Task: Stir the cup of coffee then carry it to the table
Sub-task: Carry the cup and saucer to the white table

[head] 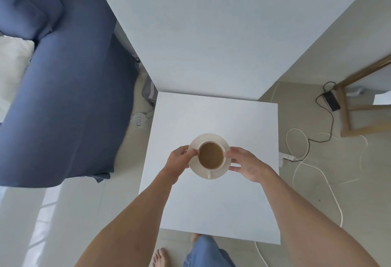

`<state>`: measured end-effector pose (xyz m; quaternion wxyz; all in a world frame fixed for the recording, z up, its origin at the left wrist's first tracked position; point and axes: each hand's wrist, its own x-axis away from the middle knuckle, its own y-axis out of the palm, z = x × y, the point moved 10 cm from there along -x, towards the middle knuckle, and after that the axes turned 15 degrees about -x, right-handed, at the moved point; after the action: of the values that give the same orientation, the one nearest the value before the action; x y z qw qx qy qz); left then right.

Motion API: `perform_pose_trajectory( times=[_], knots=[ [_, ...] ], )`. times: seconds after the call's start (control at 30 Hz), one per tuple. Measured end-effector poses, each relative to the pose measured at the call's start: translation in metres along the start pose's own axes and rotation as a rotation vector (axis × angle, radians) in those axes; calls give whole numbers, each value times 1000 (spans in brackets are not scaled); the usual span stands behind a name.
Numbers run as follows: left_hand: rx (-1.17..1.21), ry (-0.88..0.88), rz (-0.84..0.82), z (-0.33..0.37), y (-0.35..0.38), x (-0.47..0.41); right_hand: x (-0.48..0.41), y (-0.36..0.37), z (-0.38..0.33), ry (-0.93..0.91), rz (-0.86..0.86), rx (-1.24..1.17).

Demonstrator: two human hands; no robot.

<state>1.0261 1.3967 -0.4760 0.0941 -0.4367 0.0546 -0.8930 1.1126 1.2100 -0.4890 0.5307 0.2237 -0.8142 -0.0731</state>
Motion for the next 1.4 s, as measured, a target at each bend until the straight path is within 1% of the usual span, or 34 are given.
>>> perform_pose_trajectory(
  times=[0.4, 0.77, 1.0, 1.1, 1.17, 1.3, 1.4],
  knots=[
    [-47, -40, -21, -44, 22, -72, -78, -40, 29, 27, 58, -65],
    [-67, -71, -4, -54, 30, -87, -97, -54, 40, 21, 61, -102],
    [-129, -89, 10, -60, 32, -86, -95, -52, 40, -12, 35, -94],
    [-110, -118, 59, -68, 28, -86, -93, -52, 41, -30, 42, -92],
    [-74, -165, 103, -74, 24, -84, -93, -53, 43, -47, 75, -81],
    [-119, -173, 168, -68, 22, -78, -80, -57, 41, -94, 210, 17],
    [-97, -181, 200, -64, 21, -67, -61, -62, 36, -147, 303, 112]
  ],
)
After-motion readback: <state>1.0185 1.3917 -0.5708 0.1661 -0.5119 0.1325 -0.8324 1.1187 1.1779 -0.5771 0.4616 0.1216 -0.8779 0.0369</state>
